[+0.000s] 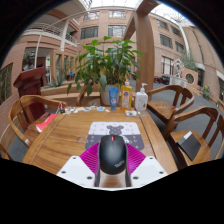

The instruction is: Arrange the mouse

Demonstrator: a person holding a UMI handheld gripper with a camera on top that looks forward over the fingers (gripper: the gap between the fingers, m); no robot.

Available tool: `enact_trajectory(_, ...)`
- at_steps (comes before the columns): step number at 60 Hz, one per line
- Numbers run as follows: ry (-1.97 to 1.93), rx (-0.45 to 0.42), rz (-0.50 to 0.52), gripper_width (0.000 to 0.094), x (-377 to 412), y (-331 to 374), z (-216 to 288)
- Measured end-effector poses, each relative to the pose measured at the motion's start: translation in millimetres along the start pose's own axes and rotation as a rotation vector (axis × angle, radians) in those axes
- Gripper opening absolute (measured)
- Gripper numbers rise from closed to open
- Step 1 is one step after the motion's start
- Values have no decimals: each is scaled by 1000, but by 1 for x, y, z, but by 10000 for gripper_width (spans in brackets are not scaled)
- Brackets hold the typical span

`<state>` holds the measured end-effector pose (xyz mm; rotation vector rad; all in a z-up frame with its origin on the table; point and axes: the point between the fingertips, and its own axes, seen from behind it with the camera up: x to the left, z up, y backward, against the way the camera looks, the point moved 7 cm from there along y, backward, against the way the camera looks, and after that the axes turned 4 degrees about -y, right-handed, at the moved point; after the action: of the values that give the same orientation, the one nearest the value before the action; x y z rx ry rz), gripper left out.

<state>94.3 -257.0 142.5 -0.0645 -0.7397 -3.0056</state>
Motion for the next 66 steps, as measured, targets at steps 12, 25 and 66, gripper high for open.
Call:
enact_trajectory(12,-10,-225,12,342,0,-33,131)
enact_trajectory(25,3,-16,-47,346,-12,-175,90)
enact_trajectory(66,-25,84,-51,854,-2,-109,58)
